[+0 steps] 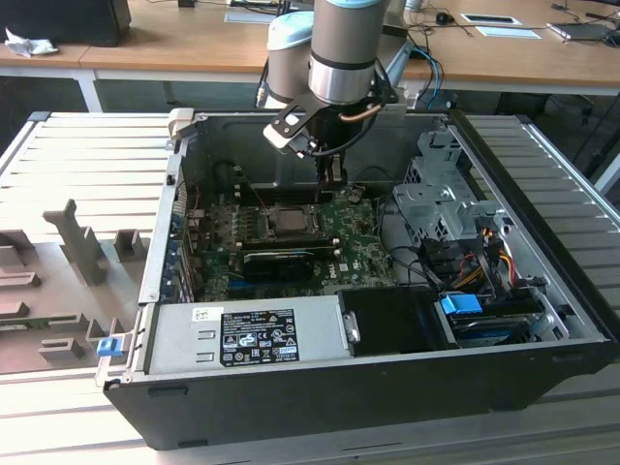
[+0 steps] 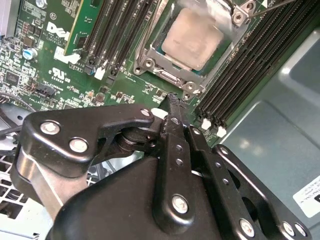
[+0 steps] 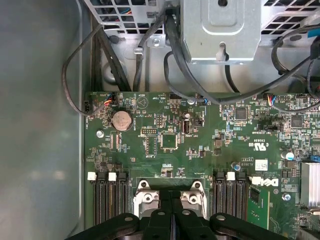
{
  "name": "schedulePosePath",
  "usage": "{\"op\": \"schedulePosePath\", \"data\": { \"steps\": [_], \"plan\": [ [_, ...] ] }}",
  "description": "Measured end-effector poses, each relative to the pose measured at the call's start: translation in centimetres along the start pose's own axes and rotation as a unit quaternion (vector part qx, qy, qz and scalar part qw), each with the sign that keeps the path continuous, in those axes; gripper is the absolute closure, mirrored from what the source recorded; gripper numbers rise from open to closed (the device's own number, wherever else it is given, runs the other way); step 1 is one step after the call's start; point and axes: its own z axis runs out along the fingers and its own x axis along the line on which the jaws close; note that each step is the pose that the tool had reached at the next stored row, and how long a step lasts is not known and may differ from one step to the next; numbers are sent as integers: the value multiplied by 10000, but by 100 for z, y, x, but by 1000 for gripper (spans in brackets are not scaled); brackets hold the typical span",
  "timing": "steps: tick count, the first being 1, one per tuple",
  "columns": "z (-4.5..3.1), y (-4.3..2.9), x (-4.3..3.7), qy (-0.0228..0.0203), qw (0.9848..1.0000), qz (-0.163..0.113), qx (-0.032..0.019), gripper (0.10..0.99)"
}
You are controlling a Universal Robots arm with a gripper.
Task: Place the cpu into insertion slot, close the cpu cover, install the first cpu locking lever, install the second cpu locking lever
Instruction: 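Close the cpu cover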
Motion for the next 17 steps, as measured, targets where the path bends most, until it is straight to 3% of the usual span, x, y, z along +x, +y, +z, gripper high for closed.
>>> {"op": "schedulePosePath", "data": {
  "steps": [8,12,13,15,17],
  "plan": [
    [27,-105,0,0,10000,0,0,980],
    [117,-227,-1,0,10000,0,0,980],
    [180,-300,-3,0,10000,0,0,980],
    [213,-397,-3,0,10000,0,0,980],
    [235,-433,-4,0,10000,0,0,980]
  ]
}}
